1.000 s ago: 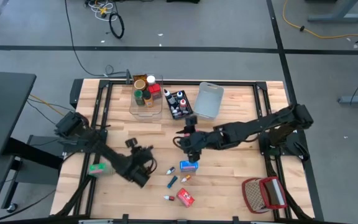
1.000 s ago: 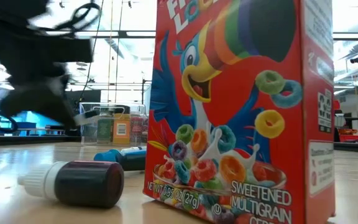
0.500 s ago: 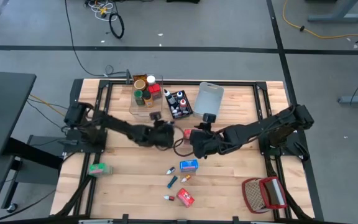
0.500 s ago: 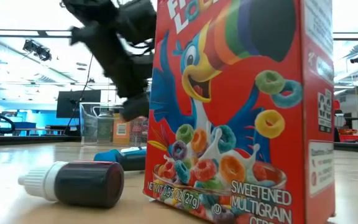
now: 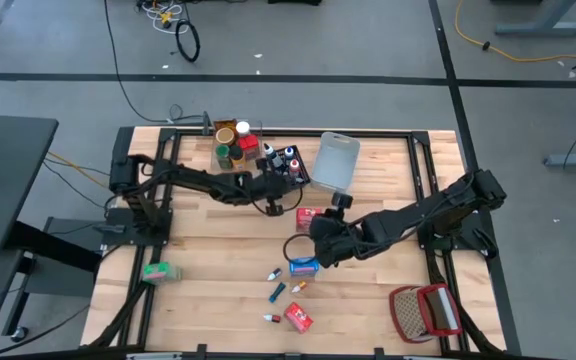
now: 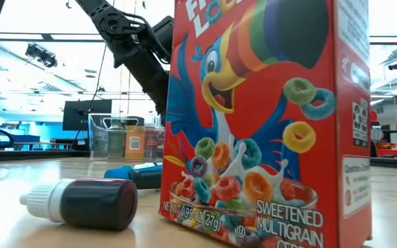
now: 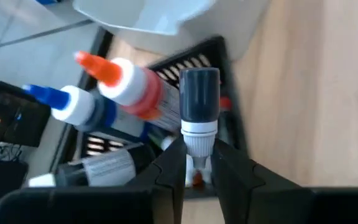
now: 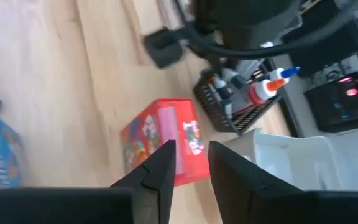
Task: Pick & Place Kitchen Items
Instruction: Put the violet food coloring bottle into the black bin, then put the black food coloring bottle into the black bin
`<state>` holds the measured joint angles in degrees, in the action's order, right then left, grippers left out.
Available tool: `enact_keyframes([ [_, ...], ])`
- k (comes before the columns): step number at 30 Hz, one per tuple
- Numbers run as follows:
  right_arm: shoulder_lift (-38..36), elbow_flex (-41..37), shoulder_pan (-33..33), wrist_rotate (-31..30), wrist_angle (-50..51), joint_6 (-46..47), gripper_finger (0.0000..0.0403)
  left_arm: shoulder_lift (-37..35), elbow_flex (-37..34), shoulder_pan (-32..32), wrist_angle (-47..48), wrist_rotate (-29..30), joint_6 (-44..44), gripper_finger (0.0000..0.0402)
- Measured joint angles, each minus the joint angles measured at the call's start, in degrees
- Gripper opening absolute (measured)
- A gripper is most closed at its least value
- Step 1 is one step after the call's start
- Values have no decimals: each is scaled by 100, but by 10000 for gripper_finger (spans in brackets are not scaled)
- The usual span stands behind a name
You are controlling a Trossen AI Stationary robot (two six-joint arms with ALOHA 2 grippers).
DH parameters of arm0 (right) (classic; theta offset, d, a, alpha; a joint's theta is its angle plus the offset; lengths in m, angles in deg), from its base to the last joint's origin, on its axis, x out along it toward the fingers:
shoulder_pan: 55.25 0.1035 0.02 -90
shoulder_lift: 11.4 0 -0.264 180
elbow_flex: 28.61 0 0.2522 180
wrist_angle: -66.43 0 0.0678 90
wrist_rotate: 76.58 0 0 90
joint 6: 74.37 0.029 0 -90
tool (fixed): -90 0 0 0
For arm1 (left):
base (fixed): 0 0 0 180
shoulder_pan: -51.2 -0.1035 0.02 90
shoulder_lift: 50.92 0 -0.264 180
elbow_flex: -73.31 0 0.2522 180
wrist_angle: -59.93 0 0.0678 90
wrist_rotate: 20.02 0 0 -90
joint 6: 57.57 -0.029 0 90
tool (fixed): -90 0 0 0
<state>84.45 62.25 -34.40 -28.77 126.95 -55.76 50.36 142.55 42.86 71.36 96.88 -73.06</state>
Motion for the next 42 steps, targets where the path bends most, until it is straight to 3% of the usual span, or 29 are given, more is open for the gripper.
enact_keyframes([
  [22, 0, 0, 103, 527, -538, 184, 102, 0, 0, -719, -101, -787, -31, 87],
  [34, 0, 0, 103, 567, -891, -302, 102, -27, 0, -641, -108, -497, -10, 162],
  [42, 2, 0, 103, 570, -1014, -705, 102, -332, 201, -53, 264, 87, 14, 180],
])
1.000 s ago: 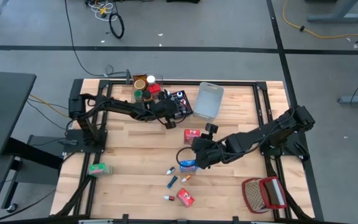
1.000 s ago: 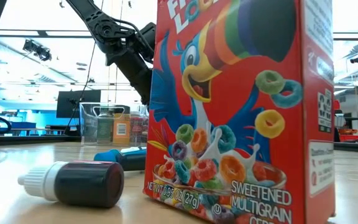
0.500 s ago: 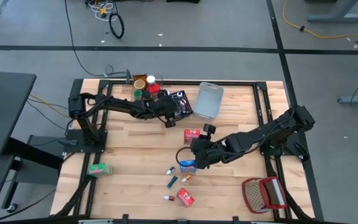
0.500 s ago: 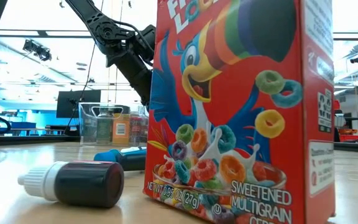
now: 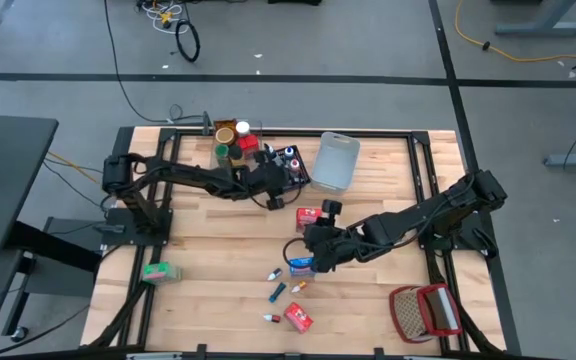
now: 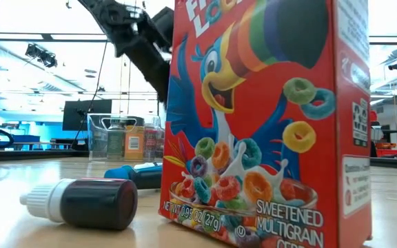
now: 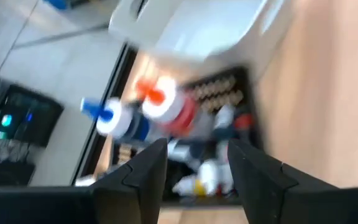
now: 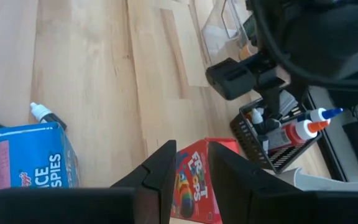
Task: Pick & Place Kitchen Items
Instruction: Put the black food coloring bottle into the black bin
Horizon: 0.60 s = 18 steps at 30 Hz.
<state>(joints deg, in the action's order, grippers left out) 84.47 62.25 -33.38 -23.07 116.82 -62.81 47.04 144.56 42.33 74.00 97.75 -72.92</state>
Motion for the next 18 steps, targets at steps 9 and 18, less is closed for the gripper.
enact_keyframes([
  [9, 0, -2, -4, 0, -66, -90, 102, -1103, 252, 1050, 1999, -36, 935, 173],
  [18, 2, -2, -2, 0, -308, -147, 102, -2874, -307, 2142, 2730, 67, 2849, 169],
])
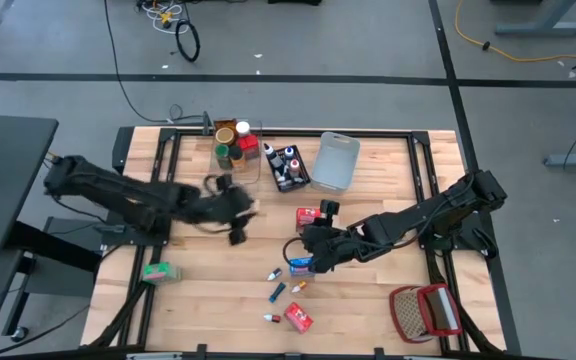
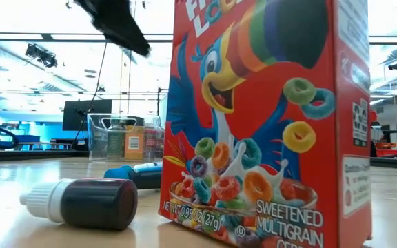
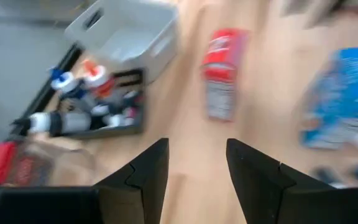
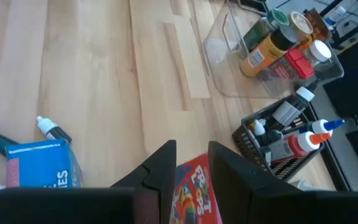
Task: Pick & Place Kitchen Items
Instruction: Put the black food coloring bottle into the black bin
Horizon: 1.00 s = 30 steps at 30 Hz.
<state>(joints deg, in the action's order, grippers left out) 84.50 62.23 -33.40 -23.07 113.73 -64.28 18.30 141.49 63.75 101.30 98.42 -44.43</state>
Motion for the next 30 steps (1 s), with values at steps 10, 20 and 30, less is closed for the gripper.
enact_keyframes([
  [10, 0, 0, -11, 0, -306, -73, 102, -779, -1968, 1207, -3203, -274, 371, 169],
  [20, 1, -688, 26, 897, -1585, -250, 102, -206, -2760, 1399, -5233, -1003, 263, 169],
  [30, -654, -1687, 177, 1407, -2882, -74, 102, 549, -2764, 1389, -5319, -625, 693, 169],
])
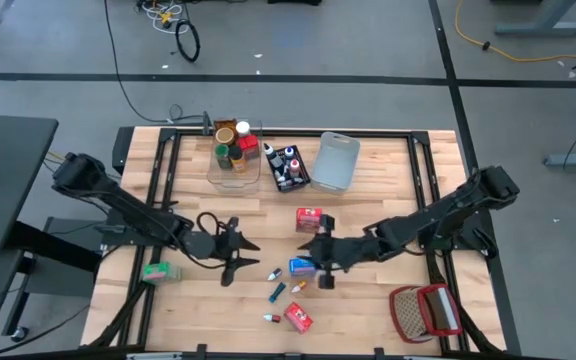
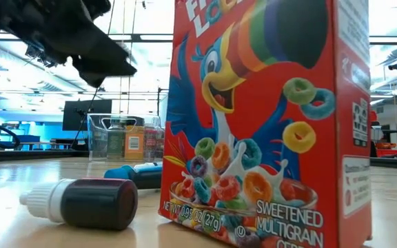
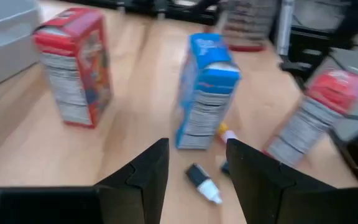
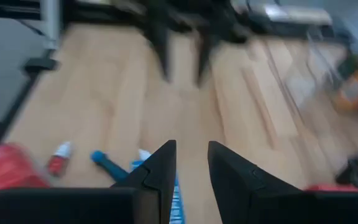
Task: Pick & Place Kitchen Items
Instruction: Put the black food coloring bottle into the black bin
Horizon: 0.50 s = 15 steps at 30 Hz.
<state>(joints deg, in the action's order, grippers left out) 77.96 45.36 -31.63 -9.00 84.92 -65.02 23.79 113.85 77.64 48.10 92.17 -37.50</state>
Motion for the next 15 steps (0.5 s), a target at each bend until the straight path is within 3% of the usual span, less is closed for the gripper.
enact_keyframes([
  [5, -517, -690, 157, -66, -1192, -782, 102, 544, 43, -64, -426, 203, -144, 169],
  [11, -904, -1824, 175, 199, -2754, -598, 102, 1160, 58, -103, -1154, -333, -615, 169],
  [15, -994, -2285, 172, 212, -3416, -1175, 102, 1647, 178, -48, -1418, -603, -376, 169],
])
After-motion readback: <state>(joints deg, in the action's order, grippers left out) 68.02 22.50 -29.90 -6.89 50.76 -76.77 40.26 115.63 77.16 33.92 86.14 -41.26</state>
